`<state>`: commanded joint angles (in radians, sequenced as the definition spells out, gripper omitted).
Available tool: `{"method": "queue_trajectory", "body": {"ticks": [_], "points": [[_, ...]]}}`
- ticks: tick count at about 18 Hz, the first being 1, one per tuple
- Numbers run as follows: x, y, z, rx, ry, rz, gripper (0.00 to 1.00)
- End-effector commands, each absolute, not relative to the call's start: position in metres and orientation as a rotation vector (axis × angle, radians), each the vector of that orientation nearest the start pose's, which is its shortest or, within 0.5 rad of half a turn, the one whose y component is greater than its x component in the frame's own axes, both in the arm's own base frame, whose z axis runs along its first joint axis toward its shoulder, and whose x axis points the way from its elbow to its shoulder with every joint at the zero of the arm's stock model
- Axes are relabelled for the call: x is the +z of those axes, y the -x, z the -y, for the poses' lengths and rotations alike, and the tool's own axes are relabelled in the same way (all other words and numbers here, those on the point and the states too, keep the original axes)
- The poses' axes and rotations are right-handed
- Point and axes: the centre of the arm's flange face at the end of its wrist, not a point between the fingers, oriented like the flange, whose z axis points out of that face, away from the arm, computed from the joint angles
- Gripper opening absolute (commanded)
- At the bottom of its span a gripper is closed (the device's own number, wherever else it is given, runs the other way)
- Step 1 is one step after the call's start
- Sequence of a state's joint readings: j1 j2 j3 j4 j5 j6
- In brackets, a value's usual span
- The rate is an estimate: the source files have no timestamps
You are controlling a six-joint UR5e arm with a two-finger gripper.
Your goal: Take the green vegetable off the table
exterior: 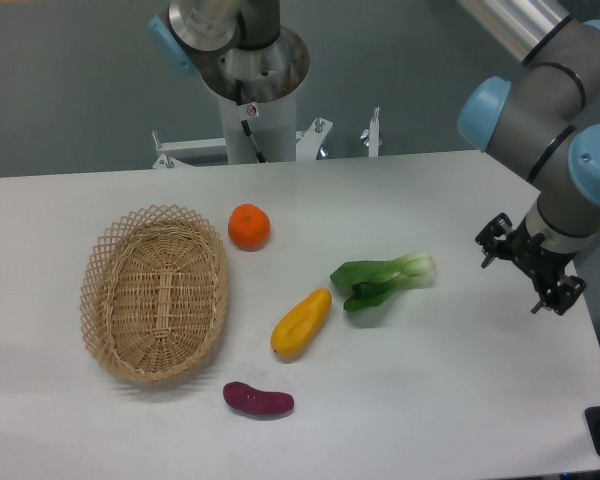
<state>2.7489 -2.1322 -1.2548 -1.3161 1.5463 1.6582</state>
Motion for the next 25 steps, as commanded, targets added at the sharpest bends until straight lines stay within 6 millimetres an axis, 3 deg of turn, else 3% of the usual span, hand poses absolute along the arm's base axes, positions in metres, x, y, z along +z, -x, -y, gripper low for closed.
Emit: {"method": "queue_trajectory", "body": {"ticks": [8, 13, 16, 19, 21, 25], "points": [[0.329, 0.599, -0.398, 0.0, 3.032, -0.747, 1.0], [0.321, 0.587, -0.407, -0.034, 3.022, -0.752, 1.0], [0.318, 0.565, -0.399, -0.076, 3.017, -0.749, 1.0], [0.308, 0.535, -0.404, -0.103, 3.012, -0.782, 1.0], [0.29, 0.517, -0.412, -0.067, 3.012, -0.803, 1.0], [0.26, 0.49, -0.398, -0.06, 2.999, -0.856, 1.0]]}}
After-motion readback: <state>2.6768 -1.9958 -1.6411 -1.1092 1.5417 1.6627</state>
